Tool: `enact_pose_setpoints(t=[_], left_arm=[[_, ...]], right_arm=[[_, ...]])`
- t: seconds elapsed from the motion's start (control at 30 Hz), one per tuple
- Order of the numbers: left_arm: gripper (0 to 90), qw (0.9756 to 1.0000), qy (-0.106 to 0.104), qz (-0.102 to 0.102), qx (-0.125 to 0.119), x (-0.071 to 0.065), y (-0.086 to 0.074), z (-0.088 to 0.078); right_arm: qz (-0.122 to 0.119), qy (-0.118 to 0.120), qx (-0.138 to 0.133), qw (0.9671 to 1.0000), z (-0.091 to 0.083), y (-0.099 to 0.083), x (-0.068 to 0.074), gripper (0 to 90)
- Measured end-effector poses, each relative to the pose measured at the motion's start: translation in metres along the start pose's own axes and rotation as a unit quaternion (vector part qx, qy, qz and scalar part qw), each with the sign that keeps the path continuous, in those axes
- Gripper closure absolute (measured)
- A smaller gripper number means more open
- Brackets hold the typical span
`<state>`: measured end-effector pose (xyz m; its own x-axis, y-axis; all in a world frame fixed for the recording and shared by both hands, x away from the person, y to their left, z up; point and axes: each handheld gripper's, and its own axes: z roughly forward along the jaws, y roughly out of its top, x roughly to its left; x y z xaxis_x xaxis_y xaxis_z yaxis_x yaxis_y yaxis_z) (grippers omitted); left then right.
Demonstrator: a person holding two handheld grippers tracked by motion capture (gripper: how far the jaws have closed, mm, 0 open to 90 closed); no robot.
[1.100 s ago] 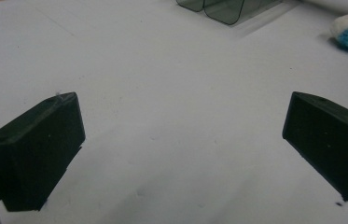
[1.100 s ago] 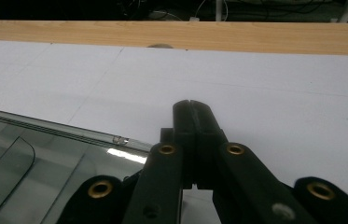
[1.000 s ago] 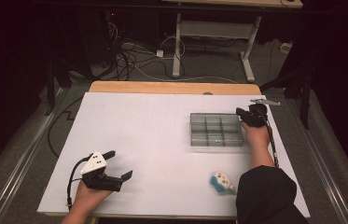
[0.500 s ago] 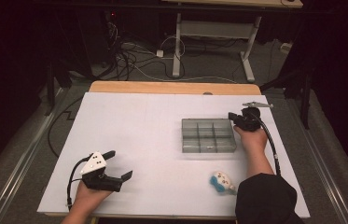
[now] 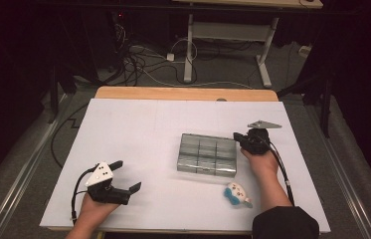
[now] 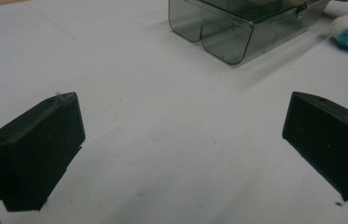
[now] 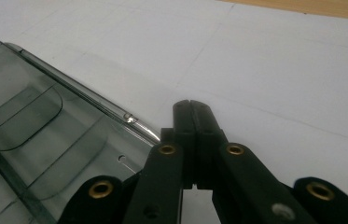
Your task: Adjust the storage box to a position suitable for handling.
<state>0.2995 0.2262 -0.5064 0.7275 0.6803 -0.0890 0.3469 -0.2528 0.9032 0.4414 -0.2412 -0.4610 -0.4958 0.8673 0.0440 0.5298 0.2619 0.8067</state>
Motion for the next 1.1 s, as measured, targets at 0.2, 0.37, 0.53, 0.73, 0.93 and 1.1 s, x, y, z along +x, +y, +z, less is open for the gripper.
enact_pose_setpoints(t=[0.2,0.37,0.53,0.73,0.93,1.1], left_arm=[[0.0,1.0000,-0.001,0.001,-0.003,0.000,0.000,0.000],[0.0,1.0000,-0.004,0.000,-0.003,0.000,0.000,-0.001],[3.0,0.9999,-0.015,0.000,-0.007,0.002,-0.001,-0.002],[17.1,0.9995,-0.009,-0.030,0.003,0.003,0.002,-0.001],[53.0,0.9951,-0.027,-0.085,0.041,-0.001,0.014,0.019],[87.6,0.9930,0.010,-0.095,0.070,0.003,0.031,0.042]], right_arm=[[-0.031,0.007,0.006,0.9995,-0.006,-0.005,0.027,90.0],[-0.054,0.024,0.006,0.9982,-0.006,-0.011,0.049,90.0],[-0.070,0.023,0.007,0.9973,-0.011,-0.016,0.059,90.0],[-0.046,0.013,-0.012,0.9988,-0.037,-0.032,0.053,90.0],[-0.030,0.016,-0.028,0.9990,-0.063,-0.057,0.057,90.0],[-0.031,0.034,-0.040,0.9981,-0.072,-0.065,0.061,90.0]])
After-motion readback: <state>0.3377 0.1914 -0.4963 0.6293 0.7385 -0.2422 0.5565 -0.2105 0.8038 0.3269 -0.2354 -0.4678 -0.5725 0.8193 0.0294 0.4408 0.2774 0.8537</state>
